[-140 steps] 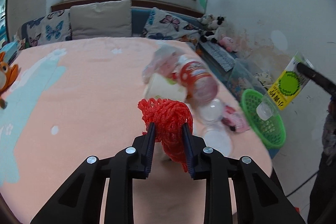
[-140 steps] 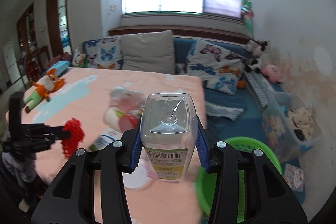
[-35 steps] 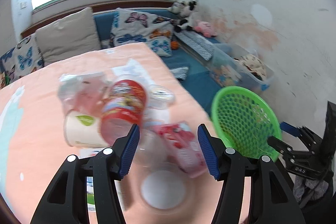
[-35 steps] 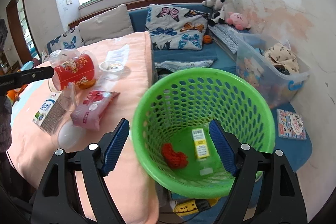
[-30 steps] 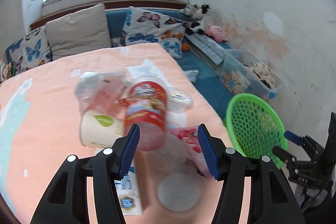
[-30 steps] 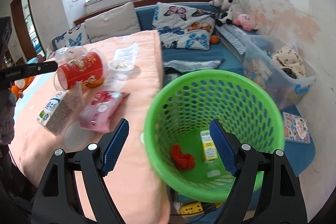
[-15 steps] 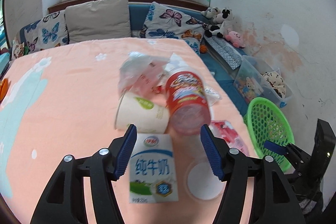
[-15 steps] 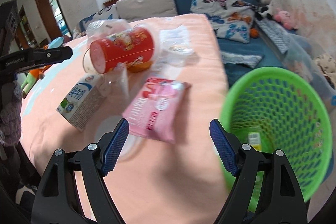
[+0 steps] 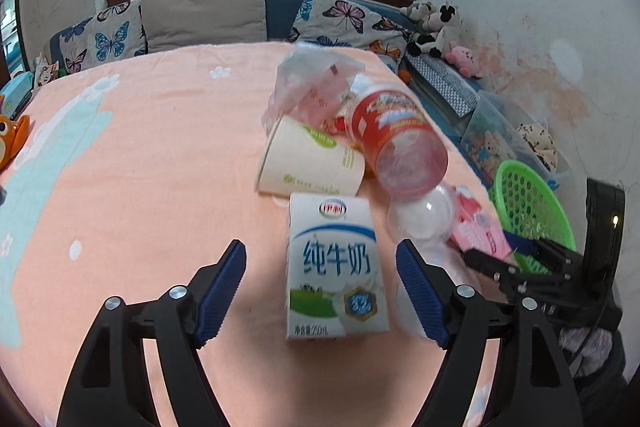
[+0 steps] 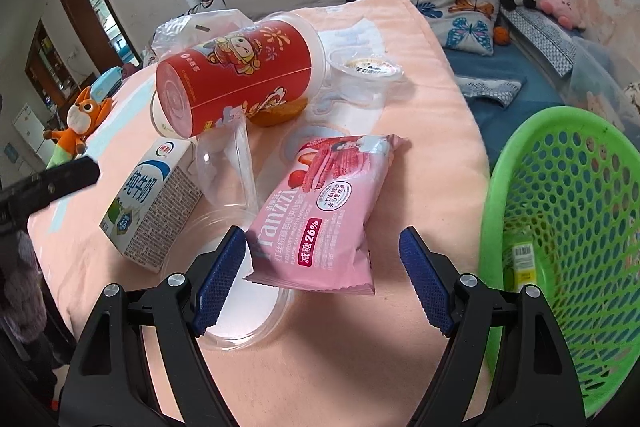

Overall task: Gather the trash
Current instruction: 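Grasp the pink wipe pack with the right tool while the left grasps the milk carton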

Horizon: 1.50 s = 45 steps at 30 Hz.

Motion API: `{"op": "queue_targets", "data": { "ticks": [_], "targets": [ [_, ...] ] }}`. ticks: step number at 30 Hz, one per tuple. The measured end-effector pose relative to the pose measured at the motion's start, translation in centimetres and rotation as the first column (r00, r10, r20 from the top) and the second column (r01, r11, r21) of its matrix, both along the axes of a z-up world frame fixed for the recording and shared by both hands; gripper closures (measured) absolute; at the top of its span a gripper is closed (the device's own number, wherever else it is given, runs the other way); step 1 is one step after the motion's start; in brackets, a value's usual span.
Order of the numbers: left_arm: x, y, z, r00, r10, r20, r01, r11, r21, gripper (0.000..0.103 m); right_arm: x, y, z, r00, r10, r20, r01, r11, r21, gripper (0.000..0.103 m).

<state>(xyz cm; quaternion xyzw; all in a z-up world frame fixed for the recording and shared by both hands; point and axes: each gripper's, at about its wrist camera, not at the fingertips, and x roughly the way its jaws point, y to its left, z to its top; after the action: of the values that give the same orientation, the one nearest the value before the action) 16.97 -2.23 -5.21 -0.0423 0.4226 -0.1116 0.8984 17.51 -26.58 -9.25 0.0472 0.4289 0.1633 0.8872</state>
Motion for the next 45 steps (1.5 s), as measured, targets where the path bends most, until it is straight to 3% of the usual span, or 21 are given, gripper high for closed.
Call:
{"op": "queue_targets", "data": {
  "ticks": [6, 15, 18, 23, 35, 42, 45],
  "targets": [
    [-0.6, -1.2, -1.8, 0.999, -0.027, -0.038, 0.028, 1.000, 0.013, 0.024, 0.1, -0.3, 0.1, 1.000, -0.005, -0.003, 0.005, 1.000, 0.010, 0.041],
    [-1.2, -2.0, -3.4, 0.998, -0.002, -0.056, 0.004, 0.999, 0.036, 0.024, -0.3, -0.3, 0.0, 1.000, -0.009, 0.004, 0.009, 1.000, -0.003, 0.040],
    [-1.4, -2.0, -3.6, 0.999, 0.007, -0.053, -0.005, 0.999, 0.041, 0.023, -0.4, -0.2, 0.1, 1.000, -0.011, 0.008, 0.011, 1.000, 0.000, 0.030],
    [-1.5, -2.2, -4.0, 0.998, 0.016, -0.056, -0.014, 0.999, 0.039, 0.023, -0.5, 0.5, 0.4, 0.999, -0.010, 0.035, 0.011, 0.999, -0.043, 0.029],
    [-1.3, -2.7, -5.4, 0.998, 0.042, -0.047, -0.039, 0.997, 0.062, 0.023, 0.0, -0.1, -0.5, 0.999, -0.040, 0.005, 0.040, 0.999, -0.035, 0.043],
    [-1.4, -2.6, -5.5, 0.998, 0.049, -0.035, -0.047, 0.997, 0.063, 0.038, -0.7, -0.3, 0.7, 0.998, -0.046, 0.048, 0.047, 0.998, -0.039, 0.044],
    [-1.6, -2.5, -5.1, 0.998, 0.052, -0.021, -0.051, 0.996, 0.068, 0.039, -1.2, -0.4, 1.4, 0.997, -0.044, 0.071, 0.047, 0.998, -0.041, 0.044]
  ]
}}
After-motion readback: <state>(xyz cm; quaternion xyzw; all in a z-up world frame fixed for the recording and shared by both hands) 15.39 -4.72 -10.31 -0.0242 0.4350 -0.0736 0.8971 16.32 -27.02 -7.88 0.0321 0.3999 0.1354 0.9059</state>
